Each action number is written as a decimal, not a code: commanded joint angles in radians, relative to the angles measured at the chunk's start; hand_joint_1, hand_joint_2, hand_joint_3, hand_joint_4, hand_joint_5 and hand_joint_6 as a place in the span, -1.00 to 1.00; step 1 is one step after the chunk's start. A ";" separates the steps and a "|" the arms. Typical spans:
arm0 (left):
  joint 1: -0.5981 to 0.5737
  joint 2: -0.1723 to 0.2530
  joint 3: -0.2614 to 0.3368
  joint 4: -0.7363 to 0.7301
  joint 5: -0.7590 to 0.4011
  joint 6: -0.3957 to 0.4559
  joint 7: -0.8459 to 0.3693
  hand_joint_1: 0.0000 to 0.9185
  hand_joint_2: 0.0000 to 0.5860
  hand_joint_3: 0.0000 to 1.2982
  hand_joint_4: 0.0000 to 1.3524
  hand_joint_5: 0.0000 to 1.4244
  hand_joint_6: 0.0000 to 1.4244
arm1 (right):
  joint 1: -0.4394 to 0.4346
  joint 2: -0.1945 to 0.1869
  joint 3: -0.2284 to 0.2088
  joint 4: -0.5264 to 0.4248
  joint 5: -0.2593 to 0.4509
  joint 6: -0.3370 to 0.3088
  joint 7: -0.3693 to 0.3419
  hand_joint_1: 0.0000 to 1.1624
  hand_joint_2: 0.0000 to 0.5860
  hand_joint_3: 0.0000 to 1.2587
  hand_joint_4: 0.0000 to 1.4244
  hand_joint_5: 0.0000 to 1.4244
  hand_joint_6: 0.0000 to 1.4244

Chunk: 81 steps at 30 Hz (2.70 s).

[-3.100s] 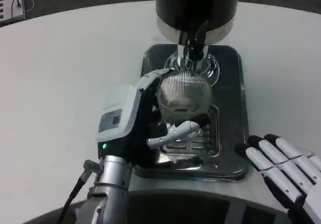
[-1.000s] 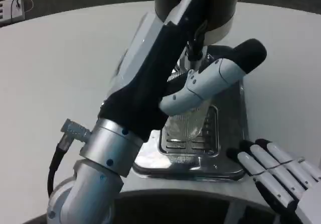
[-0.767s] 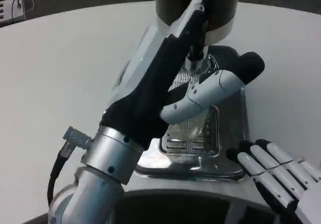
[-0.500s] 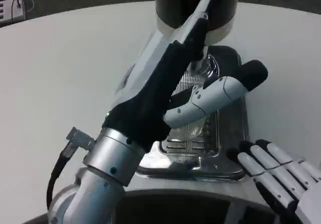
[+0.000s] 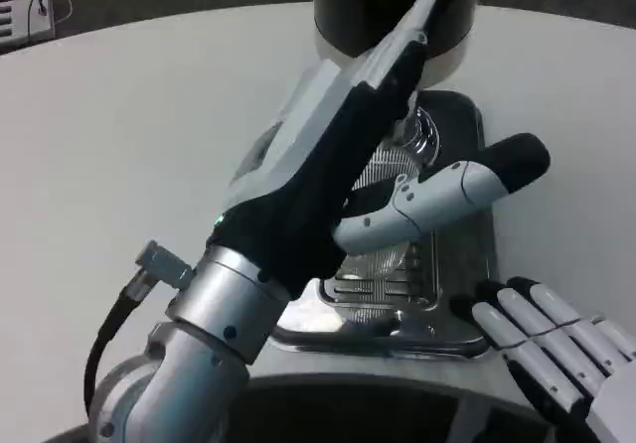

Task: Grasp the cup under the faucet to collect the drink, then remove the cup.

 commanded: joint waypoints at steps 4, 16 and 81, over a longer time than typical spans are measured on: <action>-0.046 0.073 -0.047 -0.043 0.136 0.033 -0.102 -1.00 -0.78 -1.00 -1.00 -0.95 -1.00 | 0.004 0.000 -0.002 -0.012 0.014 -0.008 0.006 -0.33 0.78 -0.83 -0.90 -0.88 -0.68; -0.093 0.119 -0.090 -0.073 0.308 0.031 -0.255 -1.00 -0.78 -1.00 -1.00 -0.94 -1.00 | -0.006 0.001 0.011 -0.001 0.018 -0.004 0.011 -0.33 0.78 -0.83 -0.90 -0.88 -0.68; -0.002 0.086 -0.091 -0.150 0.527 -0.069 -0.433 -1.00 -0.78 -1.00 -1.00 -0.95 -1.00 | -0.188 0.079 0.135 0.053 0.254 0.258 0.227 -0.31 0.24 -0.91 -0.94 -0.88 -0.70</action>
